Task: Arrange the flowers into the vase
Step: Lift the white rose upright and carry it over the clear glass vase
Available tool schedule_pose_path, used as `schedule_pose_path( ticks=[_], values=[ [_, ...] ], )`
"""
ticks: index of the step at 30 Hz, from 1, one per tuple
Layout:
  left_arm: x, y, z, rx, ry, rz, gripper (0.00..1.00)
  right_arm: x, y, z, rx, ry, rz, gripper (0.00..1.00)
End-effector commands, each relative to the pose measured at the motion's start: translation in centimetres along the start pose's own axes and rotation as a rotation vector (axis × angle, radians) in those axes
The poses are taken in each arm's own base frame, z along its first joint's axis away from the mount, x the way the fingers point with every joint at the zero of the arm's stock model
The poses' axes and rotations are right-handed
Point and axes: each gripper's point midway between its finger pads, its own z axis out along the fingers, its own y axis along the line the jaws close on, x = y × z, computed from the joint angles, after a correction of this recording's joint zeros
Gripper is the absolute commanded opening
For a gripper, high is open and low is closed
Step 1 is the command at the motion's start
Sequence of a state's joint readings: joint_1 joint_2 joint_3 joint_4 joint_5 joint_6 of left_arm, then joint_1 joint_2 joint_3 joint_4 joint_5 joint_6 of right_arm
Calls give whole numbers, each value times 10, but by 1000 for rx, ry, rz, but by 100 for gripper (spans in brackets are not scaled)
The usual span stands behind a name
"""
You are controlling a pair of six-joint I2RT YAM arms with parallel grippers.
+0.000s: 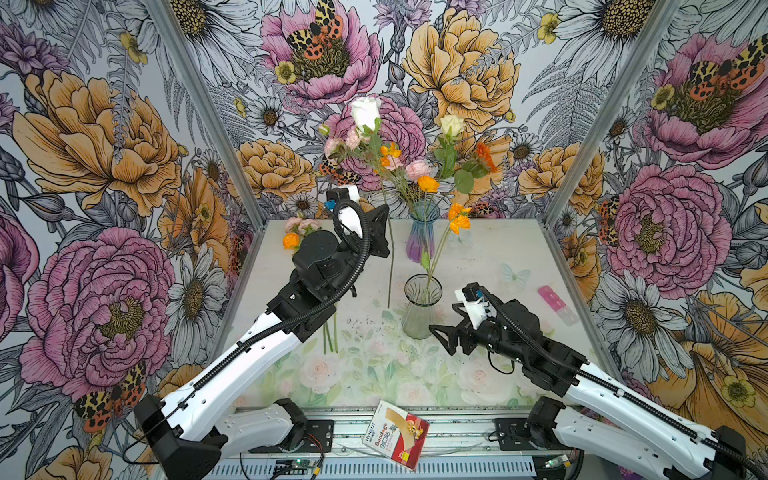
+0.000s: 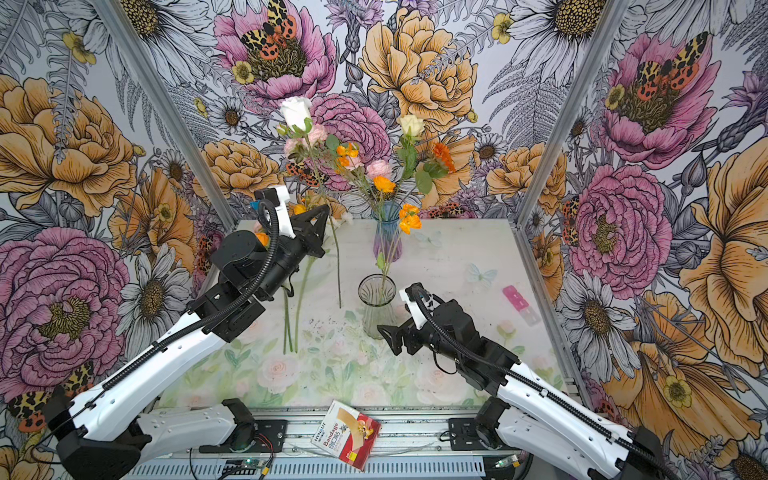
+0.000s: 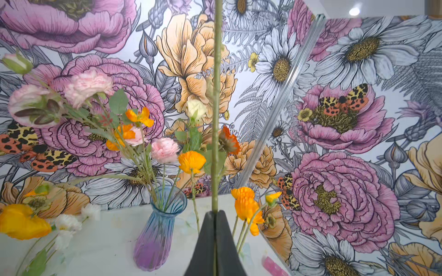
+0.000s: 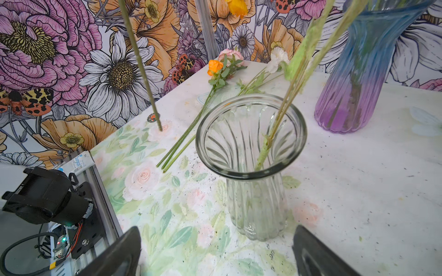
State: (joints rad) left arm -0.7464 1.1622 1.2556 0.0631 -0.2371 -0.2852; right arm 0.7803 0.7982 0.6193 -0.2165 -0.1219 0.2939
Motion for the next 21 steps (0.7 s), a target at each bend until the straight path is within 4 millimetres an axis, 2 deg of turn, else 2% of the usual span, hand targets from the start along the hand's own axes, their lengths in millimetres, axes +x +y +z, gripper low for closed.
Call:
schedule_pose_path(
  ticks=[1, 5, 9, 14, 21],
  values=[
    [-33, -13, 4, 18, -176, -28, 0, -16, 7, -5, -23, -49, -12, 99],
    [-35, -21, 11, 21, -235, -45, 0, -15, 7, -6, -23, -52, -14, 100],
    [-23, -21, 17, 22, -250, -56, 0, -14, 6, -7, -17, -57, -18, 100],
    [10, -17, 24, 26, -206, -69, 0, -13, 6, -8, -16, -56, -22, 99],
    [59, -15, 14, 42, -198, -103, 0, -12, 6, -7, -18, -50, -29, 99]
  ],
)
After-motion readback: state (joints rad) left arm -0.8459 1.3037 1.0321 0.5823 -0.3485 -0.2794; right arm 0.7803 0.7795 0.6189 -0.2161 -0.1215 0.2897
